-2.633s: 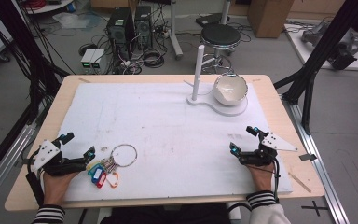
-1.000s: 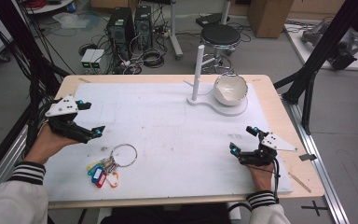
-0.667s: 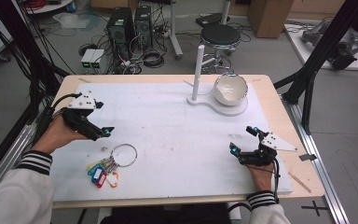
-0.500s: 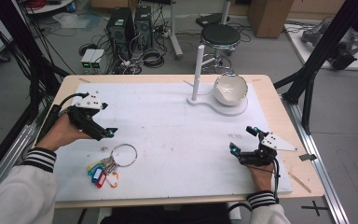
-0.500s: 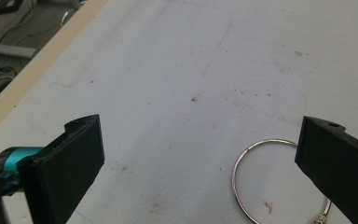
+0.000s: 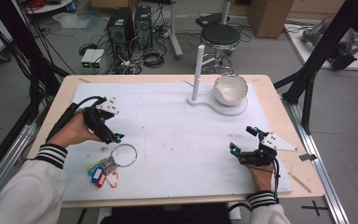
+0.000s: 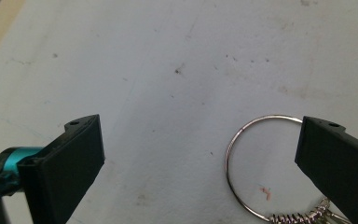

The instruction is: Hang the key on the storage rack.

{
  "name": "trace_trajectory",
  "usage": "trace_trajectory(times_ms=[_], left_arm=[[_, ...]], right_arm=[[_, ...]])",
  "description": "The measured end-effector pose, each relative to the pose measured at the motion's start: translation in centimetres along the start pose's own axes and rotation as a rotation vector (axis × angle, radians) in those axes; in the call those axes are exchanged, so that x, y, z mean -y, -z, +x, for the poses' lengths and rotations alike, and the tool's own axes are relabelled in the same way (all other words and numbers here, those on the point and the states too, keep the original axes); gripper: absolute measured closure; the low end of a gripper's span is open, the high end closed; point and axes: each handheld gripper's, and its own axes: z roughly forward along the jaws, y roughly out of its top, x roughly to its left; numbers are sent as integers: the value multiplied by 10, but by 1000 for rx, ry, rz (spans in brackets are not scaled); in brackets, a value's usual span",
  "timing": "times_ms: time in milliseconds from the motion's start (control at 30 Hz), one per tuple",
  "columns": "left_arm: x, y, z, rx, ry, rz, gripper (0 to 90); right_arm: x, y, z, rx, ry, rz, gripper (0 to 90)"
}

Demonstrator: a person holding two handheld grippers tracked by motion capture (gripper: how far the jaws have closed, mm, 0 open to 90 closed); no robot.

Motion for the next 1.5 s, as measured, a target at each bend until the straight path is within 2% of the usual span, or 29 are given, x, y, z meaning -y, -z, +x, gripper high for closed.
trace_trajectory(times_ms=[133, 167, 200, 233, 333, 500, 633, 667, 733, 967, 1067, 1200, 1300, 1500], left_arm=[[-1, -5, -1, 20, -10, 26, 17], [-3, -7, -1, 19, -22, 46, 17], [-3, -7, -1, 19, -22, 46, 17], [-7, -8, -2, 15, -41, 65, 17], [-12, -8, -2, 61, -55, 64, 27], [-15, -15, 0, 87, -95, 112, 38], [-16, -19, 0, 92, -98, 138, 39], [-17, -22, 0, 105, -107, 158, 46], [-18, -25, 0, 128, -121, 172, 104], [-19, -35, -3, 140, -133, 218, 125], [-18, -40, -4, 144, -139, 257, 147], [-17, -43, -5, 165, -150, 281, 244], [-17, -45, -6, 178, -166, 302, 281], [-16, -50, -7, 192, -165, 339, 346]], right_arm=[[0, 0, 0, 0, 2, 0, 9], [0, 0, 0, 0, 0, 0, 9], [0, 0, 0, 0, 1, 0, 9], [0, 0, 0, 0, 1, 0, 9], [0, 0, 0, 0, 1, -1, 9], [0, 0, 0, 0, 1, 0, 9], [0, 0, 0, -1, 1, 0, 9], [0, 0, 0, -1, 0, -1, 9], [0, 0, 0, -1, -3, 0, 9], [0, 0, 0, -1, -2, 0, 9], [0, 0, 0, -2, -2, 0, 9], [0, 0, -1, 0, 3, -3, 9], [0, 0, -1, -1, 2, -4, 9], [0, 0, -1, 0, 1, -4, 9]])
